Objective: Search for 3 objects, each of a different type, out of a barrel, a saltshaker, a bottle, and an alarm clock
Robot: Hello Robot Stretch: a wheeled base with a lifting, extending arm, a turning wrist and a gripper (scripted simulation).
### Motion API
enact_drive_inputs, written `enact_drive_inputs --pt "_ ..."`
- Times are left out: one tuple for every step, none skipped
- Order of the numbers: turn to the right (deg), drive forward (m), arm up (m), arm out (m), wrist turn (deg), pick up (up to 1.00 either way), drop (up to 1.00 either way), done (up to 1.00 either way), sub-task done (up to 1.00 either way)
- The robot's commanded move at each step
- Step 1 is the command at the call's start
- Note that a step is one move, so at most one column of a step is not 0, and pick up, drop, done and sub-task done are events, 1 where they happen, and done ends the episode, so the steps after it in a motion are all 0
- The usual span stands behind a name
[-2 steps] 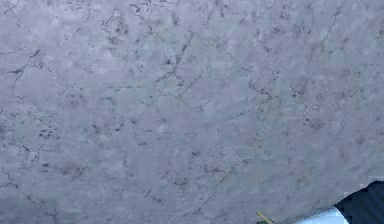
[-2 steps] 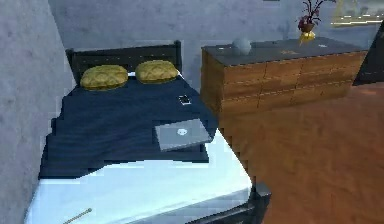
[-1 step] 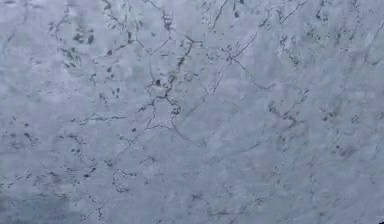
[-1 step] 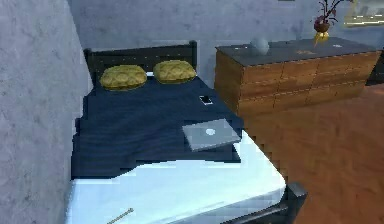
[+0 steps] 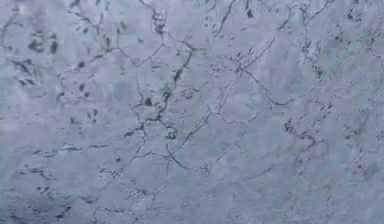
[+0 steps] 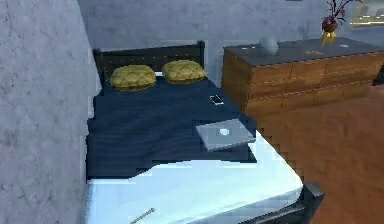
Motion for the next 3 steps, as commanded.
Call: enact_drive_inputs --pt "45.0 0.00 0.00 0.00 0.0 0.00 0.00 0.00 0.00" --pt "45.0 0.00 0.00 0.00 0.0 0.00 0.00 0.00 0.00" --pt "45.0 0.00 0.00 0.00 0.0 0.00 0.00 0.00 0.00"
